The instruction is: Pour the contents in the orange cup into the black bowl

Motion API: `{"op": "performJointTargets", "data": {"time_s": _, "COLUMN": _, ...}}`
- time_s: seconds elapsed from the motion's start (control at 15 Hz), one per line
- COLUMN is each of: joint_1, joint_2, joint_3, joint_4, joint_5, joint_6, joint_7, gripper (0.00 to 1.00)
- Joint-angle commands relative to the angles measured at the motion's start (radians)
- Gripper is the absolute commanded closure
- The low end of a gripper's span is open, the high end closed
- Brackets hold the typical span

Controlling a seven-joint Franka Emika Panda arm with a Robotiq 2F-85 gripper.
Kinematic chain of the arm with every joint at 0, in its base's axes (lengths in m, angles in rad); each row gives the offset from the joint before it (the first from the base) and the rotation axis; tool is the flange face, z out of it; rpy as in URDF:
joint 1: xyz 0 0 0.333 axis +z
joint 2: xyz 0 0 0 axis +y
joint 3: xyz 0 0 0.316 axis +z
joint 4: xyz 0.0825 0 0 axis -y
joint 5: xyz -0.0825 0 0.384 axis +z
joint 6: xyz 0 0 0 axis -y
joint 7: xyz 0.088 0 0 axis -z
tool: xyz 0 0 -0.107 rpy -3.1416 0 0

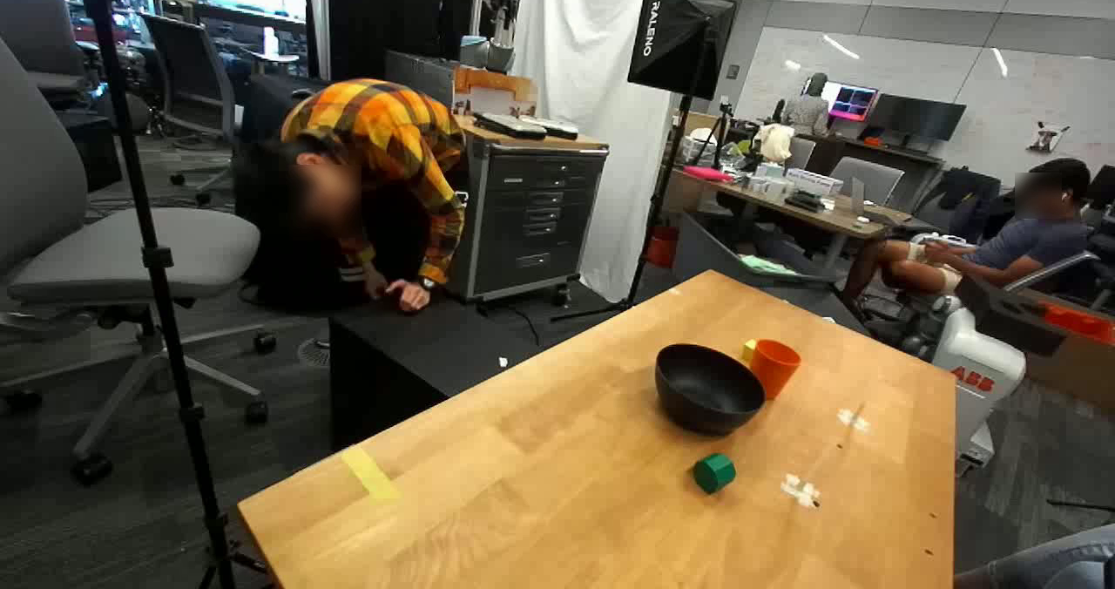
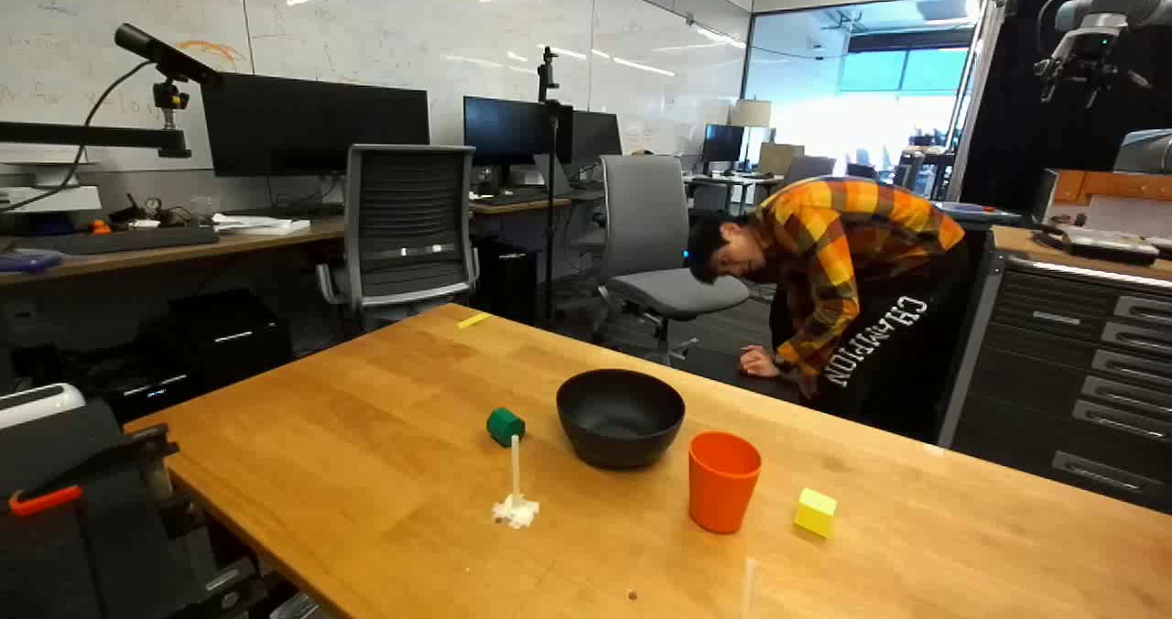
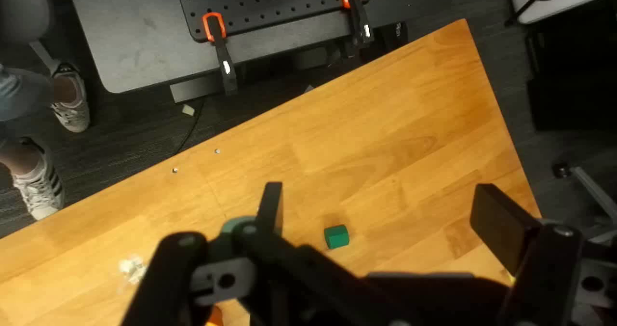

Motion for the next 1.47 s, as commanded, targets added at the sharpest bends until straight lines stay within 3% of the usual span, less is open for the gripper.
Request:
{"op": "performJointTargets", "data": {"time_s": 0.0, "joint_1": -0.021, "joint_2": 0.003, "joint_3": 0.017, "joint_4": 0.004, "joint_5": 0.005, "joint_6": -0.002, "joint_7": -0.007, "gripper": 0.00}}
{"op": "performJointTargets", "data": {"time_s": 0.93, "joint_1": -0.021, "joint_2": 0.000, "joint_3": 0.017, "joint_4": 0.008, "joint_5": 0.005, "joint_6": -0.002, "joint_7": -0.007, "gripper": 0.00}}
{"op": "performJointTargets", "data": {"time_s": 1.4, "joint_1": -0.048, "joint_2": 0.059, "joint_3": 0.003, "joint_4": 0.021, "joint_5": 0.007, "joint_6": 0.070, "joint_7": 0.013, "gripper": 0.00}}
